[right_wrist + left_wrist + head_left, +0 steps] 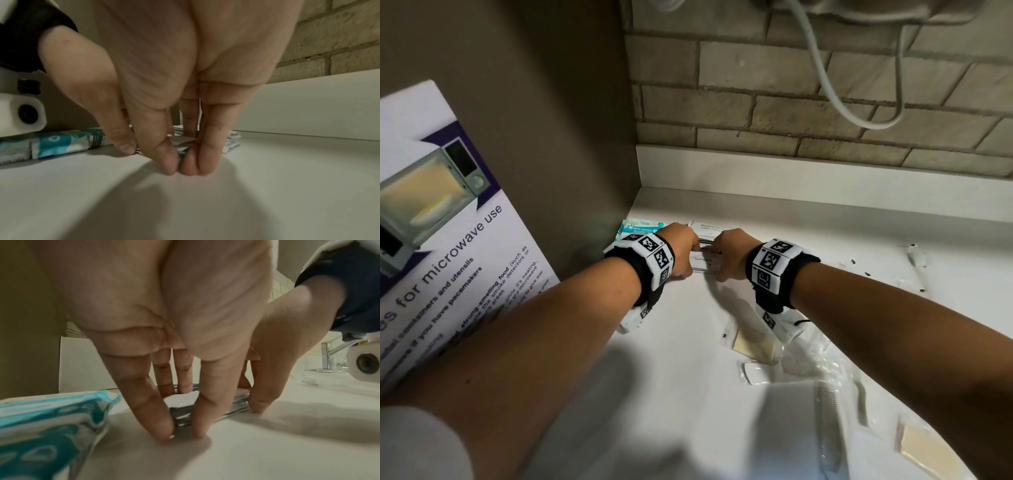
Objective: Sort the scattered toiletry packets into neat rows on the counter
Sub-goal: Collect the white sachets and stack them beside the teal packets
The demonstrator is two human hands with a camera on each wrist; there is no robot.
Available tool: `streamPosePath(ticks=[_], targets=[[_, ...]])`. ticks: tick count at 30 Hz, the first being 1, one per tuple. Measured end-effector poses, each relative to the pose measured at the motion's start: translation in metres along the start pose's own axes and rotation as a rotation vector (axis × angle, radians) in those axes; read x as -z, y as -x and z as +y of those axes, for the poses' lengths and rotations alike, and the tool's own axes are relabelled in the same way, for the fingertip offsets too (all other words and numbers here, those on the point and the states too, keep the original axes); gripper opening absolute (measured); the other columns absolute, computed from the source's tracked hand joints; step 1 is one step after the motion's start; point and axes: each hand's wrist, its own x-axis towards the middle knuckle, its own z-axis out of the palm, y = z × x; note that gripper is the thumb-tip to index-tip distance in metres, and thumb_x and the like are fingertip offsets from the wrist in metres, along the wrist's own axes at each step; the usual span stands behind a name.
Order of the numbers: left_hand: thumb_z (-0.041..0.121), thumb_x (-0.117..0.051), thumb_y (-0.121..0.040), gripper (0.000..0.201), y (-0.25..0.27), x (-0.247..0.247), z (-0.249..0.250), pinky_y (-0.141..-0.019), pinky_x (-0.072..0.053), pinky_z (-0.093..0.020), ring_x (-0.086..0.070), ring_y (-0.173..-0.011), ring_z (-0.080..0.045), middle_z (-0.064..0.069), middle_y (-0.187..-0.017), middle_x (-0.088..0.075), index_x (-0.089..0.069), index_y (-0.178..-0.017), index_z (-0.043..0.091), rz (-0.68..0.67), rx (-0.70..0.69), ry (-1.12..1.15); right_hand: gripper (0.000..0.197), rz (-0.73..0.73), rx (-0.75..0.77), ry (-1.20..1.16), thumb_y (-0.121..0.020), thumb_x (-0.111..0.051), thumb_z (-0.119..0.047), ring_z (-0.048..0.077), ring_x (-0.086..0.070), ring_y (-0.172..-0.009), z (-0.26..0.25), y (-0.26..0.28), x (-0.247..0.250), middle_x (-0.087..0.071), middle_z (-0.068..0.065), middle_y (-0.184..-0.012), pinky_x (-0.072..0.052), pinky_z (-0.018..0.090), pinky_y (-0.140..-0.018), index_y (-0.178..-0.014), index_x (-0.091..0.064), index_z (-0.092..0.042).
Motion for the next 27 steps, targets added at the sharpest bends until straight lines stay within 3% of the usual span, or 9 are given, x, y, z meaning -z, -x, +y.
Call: streamPosePath(ticks=[7, 10, 13, 18, 21, 23, 27], targets=[[0.011, -0.074, -0.07, 0.045, -0.003, -0.004, 0.0, -0.079, -0.052, -0.028, -0.064, -0.098, -0.029, -0.009, -0.113, -0.066, -0.07, -0.114, 0.018, 0.012, -0.008, 0.0, 0.041, 0.0, 0.001, -0.009, -0.072, -0.075, -0.025, 0.023, -0.056, -0.079, 0.002, -0.001, 0.0, -0.068, 0.008, -0.102, -0.044, 0.025, -0.065, -0.11, -0.067, -0.012], [0.011, -0.072, -0.073, 0.046, -0.004, -0.006, -0.002, -0.078, -0.048, -0.026, -0.063, -0.101, -0.028, -0.009, -0.117, -0.063, -0.068, -0.118, 0.018, 0.017, -0.016, -0.003, 0.039, 0.005, 0.003, -0.01, -0.073, -0.074, -0.025, 0.023, -0.055, -0.08, 0.003, -0.001, 0.0, -0.066, 0.007, -0.099, -0.043, 0.025, -0.066, -0.109, -0.066, -0.011], [0.012, -0.072, -0.075, 0.055, -0.004, -0.008, -0.002, -0.085, -0.047, -0.028, -0.06, -0.11, -0.028, -0.009, -0.126, -0.058, -0.06, -0.129, 0.017, 0.015, -0.016, -0.007, 0.04, 0.007, 0.011, -0.006, -0.075, -0.074, -0.026, 0.022, -0.056, -0.083, 0.004, 0.002, 0.0, -0.068, 0.009, -0.105, -0.043, 0.025, -0.068, -0.11, -0.066, -0.01], [0.019, -0.077, -0.075, 0.062, 0.008, -0.002, 0.002, -0.094, -0.05, -0.036, -0.057, -0.112, -0.029, -0.007, -0.128, -0.05, -0.054, -0.133, 0.018, 0.03, 0.004, -0.047, 0.055, 0.029, 0.037, -0.027, -0.073, -0.076, -0.026, 0.027, -0.061, -0.109, 0.009, 0.015, 0.005, -0.064, 0.01, -0.12, -0.052, 0.032, -0.09, -0.124, -0.06, -0.009], [0.025, -0.076, -0.075, 0.065, 0.025, 0.005, 0.011, -0.098, -0.048, -0.039, -0.057, -0.112, -0.03, -0.007, -0.128, -0.047, -0.051, -0.135, 0.02, 0.071, 0.004, -0.07, 0.062, 0.085, 0.044, -0.099, -0.074, -0.076, -0.027, 0.027, -0.056, -0.114, 0.018, 0.037, 0.009, -0.057, 0.01, -0.126, -0.048, 0.032, -0.092, -0.13, -0.054, -0.012], [0.025, -0.071, -0.081, 0.056, 0.039, 0.006, 0.021, -0.098, -0.046, -0.037, -0.057, -0.111, -0.029, -0.007, -0.128, -0.047, -0.052, -0.133, 0.02, 0.105, -0.027, -0.038, 0.06, 0.106, 0.059, -0.133, -0.077, -0.074, -0.029, 0.025, -0.054, -0.115, 0.025, 0.057, 0.013, -0.056, 0.009, -0.126, -0.045, 0.032, -0.093, -0.131, -0.053, -0.013], [0.014, -0.056, -0.092, 0.039, 0.072, -0.012, 0.062, -0.1, -0.044, -0.031, -0.055, -0.118, -0.022, -0.002, -0.135, -0.053, -0.056, -0.131, 0.019, 0.051, -0.19, 0.067, 0.055, 0.065, 0.075, -0.13, -0.083, -0.07, -0.035, 0.021, -0.055, -0.117, 0.052, 0.117, 0.018, -0.058, 0.003, -0.13, -0.042, 0.028, -0.094, -0.132, -0.053, -0.017]])
